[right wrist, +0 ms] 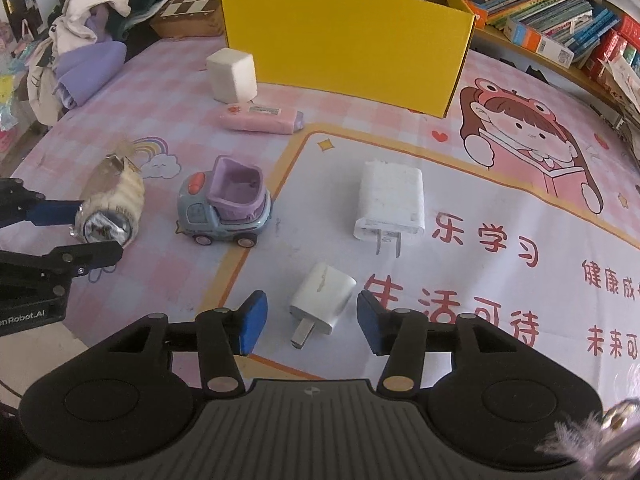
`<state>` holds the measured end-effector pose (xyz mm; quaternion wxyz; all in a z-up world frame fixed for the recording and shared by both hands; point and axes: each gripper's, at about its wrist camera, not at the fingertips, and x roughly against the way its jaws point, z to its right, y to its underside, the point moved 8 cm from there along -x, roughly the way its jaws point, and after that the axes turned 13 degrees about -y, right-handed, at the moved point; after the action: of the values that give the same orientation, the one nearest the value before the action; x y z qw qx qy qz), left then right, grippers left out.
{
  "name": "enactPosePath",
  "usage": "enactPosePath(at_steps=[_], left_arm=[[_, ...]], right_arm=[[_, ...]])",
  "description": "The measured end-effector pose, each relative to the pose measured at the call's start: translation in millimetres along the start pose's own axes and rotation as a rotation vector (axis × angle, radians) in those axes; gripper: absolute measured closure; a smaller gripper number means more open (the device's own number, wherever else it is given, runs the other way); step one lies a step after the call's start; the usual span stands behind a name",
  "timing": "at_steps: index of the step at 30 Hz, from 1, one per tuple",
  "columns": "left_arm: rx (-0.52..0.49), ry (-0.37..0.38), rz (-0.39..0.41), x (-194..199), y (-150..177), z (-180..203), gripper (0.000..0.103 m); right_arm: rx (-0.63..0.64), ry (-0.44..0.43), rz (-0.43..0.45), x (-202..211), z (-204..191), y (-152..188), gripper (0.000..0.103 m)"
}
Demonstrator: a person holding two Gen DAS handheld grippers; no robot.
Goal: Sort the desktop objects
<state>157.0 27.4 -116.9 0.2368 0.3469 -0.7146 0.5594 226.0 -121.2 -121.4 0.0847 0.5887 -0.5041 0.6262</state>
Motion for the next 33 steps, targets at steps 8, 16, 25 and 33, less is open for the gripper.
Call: enactPosePath(at_steps=[8,16,25,33], left_arm=[[-0.014,-0.008,0.016,-2,-5,2,0.051],[0.022,0.044,-0.009,-12,-6,3,0.081],[0.057,0.069,0.014,-1,-8,-3,0.084],[0.083,0.064,0.052,14,-14,-13,0.084]], right_arm=[[-0.034,0.006,-0.004,-3,7,-2,0.057],[-0.018,0.004,-0.002,-3,5,-3,0.07],[-0.021,-0.006,0.022,6,4,-3,0.07],[-0.005,-0.024,0.046,21,-8,-3,0.07]])
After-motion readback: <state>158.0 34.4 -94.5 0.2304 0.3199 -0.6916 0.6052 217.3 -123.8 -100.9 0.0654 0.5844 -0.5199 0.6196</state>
